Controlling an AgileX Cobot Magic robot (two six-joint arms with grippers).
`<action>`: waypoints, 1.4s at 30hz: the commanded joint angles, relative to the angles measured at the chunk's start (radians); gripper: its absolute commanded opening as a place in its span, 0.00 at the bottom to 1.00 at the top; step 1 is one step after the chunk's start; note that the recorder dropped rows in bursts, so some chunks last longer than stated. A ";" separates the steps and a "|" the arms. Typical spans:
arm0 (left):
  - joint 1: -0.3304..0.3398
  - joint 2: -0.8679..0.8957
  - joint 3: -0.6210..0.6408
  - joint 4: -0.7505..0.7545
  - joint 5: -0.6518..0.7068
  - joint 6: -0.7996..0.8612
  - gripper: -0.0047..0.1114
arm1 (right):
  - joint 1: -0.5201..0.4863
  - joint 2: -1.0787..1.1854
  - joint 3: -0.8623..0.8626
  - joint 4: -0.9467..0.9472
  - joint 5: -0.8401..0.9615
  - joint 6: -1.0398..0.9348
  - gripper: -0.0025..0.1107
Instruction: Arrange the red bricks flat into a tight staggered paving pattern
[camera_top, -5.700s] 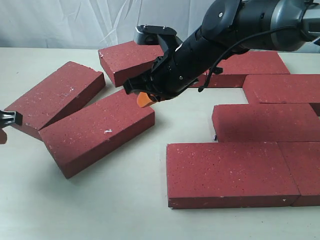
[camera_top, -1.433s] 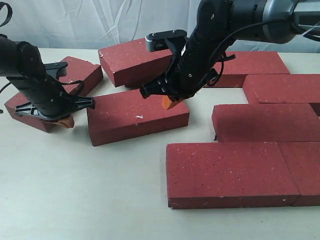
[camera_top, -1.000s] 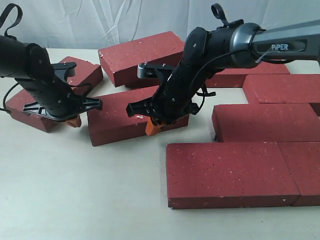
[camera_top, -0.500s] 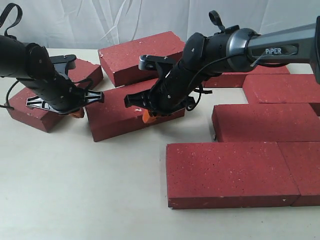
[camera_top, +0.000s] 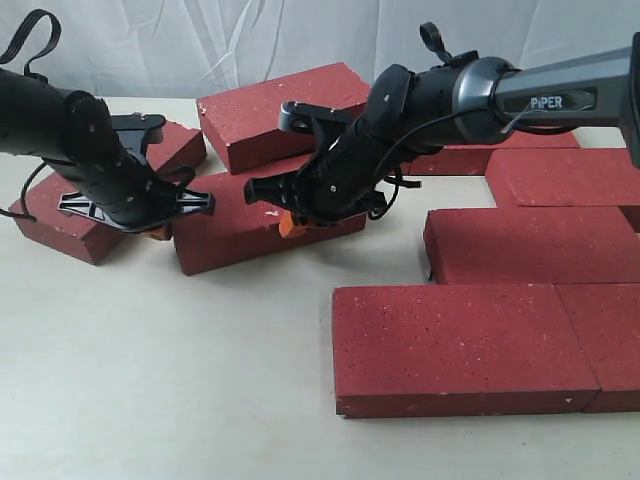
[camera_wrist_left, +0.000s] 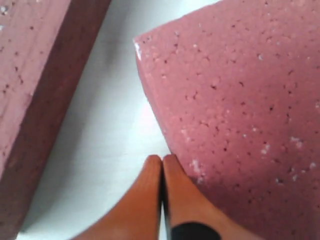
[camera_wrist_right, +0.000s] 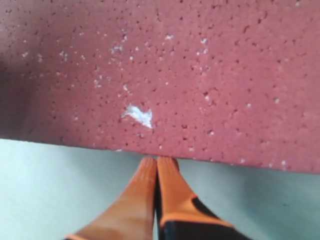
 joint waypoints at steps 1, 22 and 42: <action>-0.012 -0.005 -0.002 0.046 -0.085 0.000 0.04 | -0.004 0.000 -0.004 0.019 -0.002 -0.002 0.02; -0.040 0.132 -0.044 0.007 -0.288 -0.003 0.04 | -0.006 -0.182 -0.004 -0.473 -0.071 0.339 0.02; -0.025 0.097 -0.062 0.032 -0.158 -0.064 0.04 | -0.006 -0.182 -0.004 -0.507 -0.019 0.364 0.02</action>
